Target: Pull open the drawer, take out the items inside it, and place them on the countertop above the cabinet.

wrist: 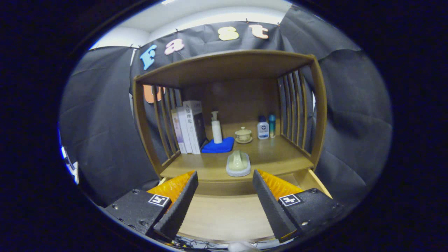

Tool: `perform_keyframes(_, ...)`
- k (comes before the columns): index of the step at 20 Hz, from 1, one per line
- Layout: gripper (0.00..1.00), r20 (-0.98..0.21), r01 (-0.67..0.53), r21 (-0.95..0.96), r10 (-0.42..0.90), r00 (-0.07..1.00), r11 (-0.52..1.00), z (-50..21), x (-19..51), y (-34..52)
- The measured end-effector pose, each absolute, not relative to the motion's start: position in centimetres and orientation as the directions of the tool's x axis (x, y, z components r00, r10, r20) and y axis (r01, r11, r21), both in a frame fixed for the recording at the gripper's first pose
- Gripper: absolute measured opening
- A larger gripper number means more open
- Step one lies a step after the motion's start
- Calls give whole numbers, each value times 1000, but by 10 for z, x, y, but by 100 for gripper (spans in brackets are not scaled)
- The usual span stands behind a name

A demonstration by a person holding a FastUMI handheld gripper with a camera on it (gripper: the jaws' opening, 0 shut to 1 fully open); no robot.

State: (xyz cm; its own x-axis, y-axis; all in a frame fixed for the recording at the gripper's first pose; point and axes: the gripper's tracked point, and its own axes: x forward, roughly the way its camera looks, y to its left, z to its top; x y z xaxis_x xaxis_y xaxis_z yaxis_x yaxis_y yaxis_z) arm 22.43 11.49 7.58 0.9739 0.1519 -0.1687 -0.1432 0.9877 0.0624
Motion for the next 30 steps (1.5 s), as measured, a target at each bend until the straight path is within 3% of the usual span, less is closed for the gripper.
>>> perform_keyframes(13,99,7,-173,105,173,985,979,86,112,109)
perform_keyframes(30,99,-46,-104,79,108,993,991,-11,47,74)
